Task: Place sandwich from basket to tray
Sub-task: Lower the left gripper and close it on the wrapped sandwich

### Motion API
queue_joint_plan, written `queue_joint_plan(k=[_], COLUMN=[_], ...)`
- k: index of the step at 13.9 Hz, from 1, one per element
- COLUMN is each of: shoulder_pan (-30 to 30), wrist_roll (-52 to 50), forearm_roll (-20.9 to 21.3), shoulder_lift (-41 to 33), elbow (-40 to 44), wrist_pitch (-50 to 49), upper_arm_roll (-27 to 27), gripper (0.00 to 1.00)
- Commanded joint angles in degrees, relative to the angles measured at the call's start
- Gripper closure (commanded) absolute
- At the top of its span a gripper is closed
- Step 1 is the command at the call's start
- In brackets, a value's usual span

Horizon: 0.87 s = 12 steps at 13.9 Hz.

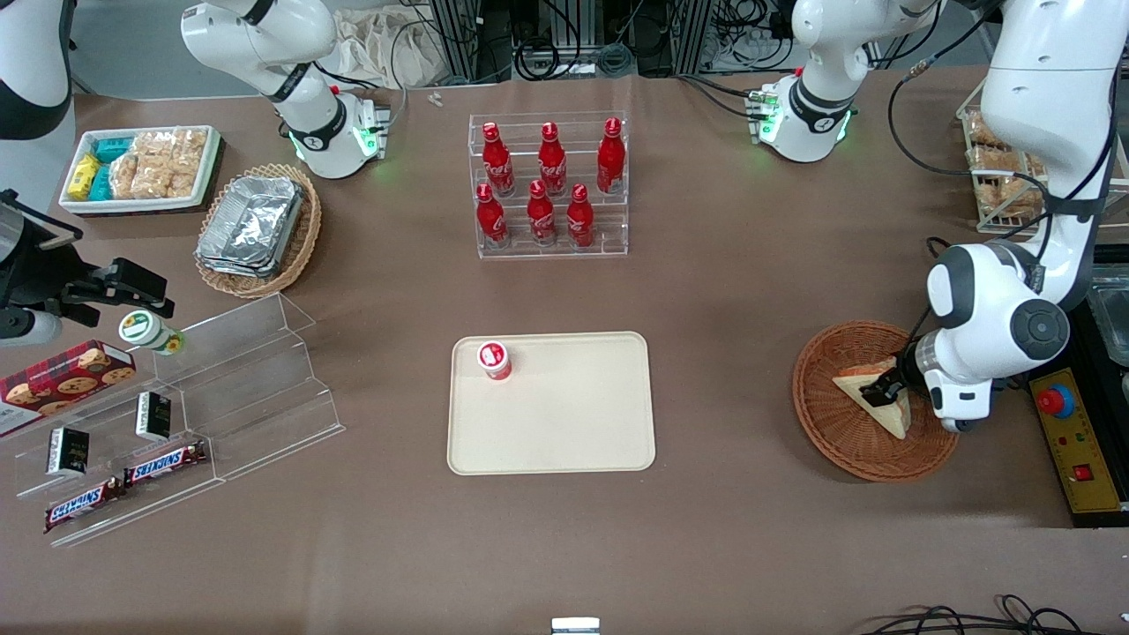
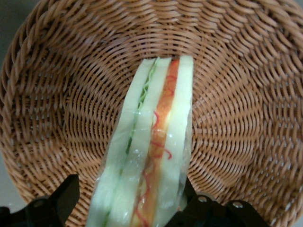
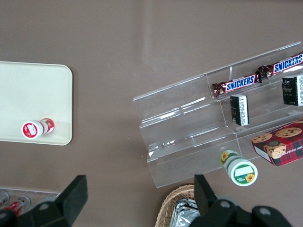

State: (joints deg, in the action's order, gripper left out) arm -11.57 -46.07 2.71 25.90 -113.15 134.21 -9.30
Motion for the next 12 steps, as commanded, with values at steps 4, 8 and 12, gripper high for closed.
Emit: queue_joint_plan(k=[4, 8, 12], shoulder_pan=[0.41, 0.41, 0.41], wrist_roll=[-9.56, -9.74, -9.04], forearm_roll=[0.37, 0.37, 0.37], shoulder_lift=[1.44, -0.67, -1.55], elbow=[3.45, 6.87, 20.99], wrist_pitch=[1.32, -4.28, -24.11], upper_arm_roll=[-1.07, -1.95, -4.05], gripper=[1.00, 1.00, 1.00])
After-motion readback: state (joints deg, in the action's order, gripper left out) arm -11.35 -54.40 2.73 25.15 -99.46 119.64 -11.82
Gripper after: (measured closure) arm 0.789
